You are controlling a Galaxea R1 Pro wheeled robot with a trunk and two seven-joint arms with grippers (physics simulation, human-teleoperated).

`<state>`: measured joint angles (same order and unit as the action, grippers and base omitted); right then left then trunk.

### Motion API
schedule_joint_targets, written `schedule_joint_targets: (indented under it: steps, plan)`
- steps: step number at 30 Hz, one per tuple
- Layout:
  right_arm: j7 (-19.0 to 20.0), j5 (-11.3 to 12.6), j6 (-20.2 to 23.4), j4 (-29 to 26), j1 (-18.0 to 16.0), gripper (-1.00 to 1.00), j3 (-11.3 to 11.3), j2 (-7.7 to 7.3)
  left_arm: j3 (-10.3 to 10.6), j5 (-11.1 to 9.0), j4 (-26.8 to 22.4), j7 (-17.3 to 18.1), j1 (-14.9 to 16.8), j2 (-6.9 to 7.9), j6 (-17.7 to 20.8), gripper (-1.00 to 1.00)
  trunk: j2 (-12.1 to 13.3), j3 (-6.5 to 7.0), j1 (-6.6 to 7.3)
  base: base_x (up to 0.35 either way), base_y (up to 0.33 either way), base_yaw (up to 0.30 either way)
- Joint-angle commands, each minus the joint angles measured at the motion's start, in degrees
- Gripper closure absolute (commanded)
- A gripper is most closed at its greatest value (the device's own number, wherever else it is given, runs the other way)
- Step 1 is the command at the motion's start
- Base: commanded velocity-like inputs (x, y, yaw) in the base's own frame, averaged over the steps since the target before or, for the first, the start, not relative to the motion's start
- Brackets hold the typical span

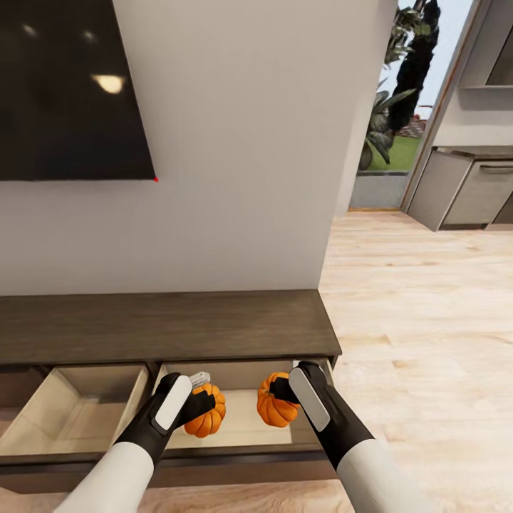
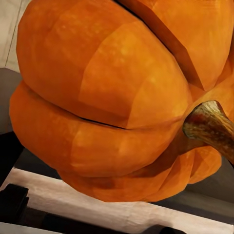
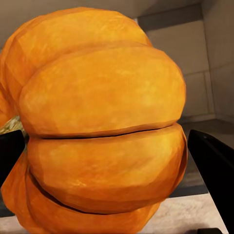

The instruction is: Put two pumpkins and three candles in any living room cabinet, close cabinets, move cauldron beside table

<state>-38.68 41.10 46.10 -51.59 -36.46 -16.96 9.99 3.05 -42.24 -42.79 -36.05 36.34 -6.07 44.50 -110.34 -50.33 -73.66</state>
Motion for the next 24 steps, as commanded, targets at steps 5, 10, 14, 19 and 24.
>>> schedule_joint_targets:
  steps: [5,10,14,19,24]
  plan:
    - [0.01,0.04,-0.05,0.0,-0.02,1.0,0.0,0.0,0.02,0.14,-0.23,-0.07,-0.03,0.0,-0.01,1.0,-2.02,-0.9,-1.1,0.0,0.0,0.0]
    - [0.01,0.04,-0.05,0.0,-0.01,1.0,0.0,0.0,0.05,0.14,-0.3,-0.07,-0.01,-0.01,-0.03,1.0,-4.03,-1.8,-2.2,0.0,0.0,0.0]
    - [0.01,0.02,-0.05,0.0,0.01,1.0,0.0,0.0,0.03,0.14,-0.43,-0.07,-0.02,0.0,-0.03,1.0,-5.63,-2.52,-3.08,0.0,0.0,0.0]
    - [0.01,0.04,-0.05,0.0,0.01,1.0,0.0,0.0,0.02,0.14,-0.53,-0.07,-0.03,0.0,-0.02,1.0,-6.03,-2.69,-3.3,0.0,0.0,0.0]
    - [0.01,0.04,-0.05,0.0,0.0,1.0,0.0,0.0,0.09,0.14,-0.54,0.0,-0.04,0.0,0.05,1.0,-6.03,-2.69,-3.3,0.0,0.0,0.0]
